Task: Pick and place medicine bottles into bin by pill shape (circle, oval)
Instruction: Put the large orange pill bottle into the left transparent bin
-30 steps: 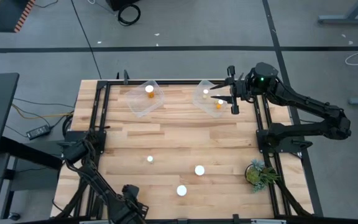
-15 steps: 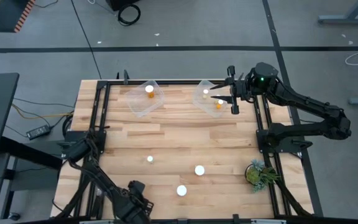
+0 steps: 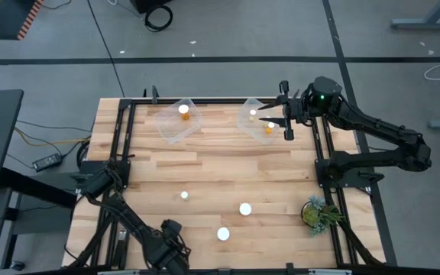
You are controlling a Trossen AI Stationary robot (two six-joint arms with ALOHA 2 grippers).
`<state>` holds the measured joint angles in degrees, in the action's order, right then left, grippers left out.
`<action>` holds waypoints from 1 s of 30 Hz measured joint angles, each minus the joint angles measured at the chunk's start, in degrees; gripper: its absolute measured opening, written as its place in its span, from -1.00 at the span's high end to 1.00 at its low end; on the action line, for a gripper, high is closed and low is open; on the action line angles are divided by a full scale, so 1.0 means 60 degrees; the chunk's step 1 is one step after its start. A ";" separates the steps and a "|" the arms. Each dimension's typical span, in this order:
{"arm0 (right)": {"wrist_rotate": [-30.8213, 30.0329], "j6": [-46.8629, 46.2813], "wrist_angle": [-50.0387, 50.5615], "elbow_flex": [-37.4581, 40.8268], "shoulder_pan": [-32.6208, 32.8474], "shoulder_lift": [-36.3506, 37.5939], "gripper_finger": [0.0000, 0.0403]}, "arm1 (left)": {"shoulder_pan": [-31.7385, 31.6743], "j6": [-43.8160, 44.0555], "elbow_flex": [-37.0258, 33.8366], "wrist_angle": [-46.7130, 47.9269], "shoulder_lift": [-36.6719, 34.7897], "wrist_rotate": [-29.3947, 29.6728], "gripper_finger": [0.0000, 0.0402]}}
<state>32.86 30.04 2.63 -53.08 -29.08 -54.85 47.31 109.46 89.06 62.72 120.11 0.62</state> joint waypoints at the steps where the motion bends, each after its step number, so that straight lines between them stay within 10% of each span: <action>1: -0.0003 0.0000 0.0000 0.0000 0.0001 0.0000 0.27 | 0.0001 -0.0082 0.0000 0.0000 0.0000 -0.0017 -0.14; 30: -0.0007 0.0030 0.0069 0.0000 -0.0015 0.0004 0.27 | -0.3761 -0.7785 0.0004 0.0743 -0.1872 -0.0185 -0.03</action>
<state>32.82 30.22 3.05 -53.08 -29.17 -54.83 24.74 62.75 89.08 67.18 108.88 -0.49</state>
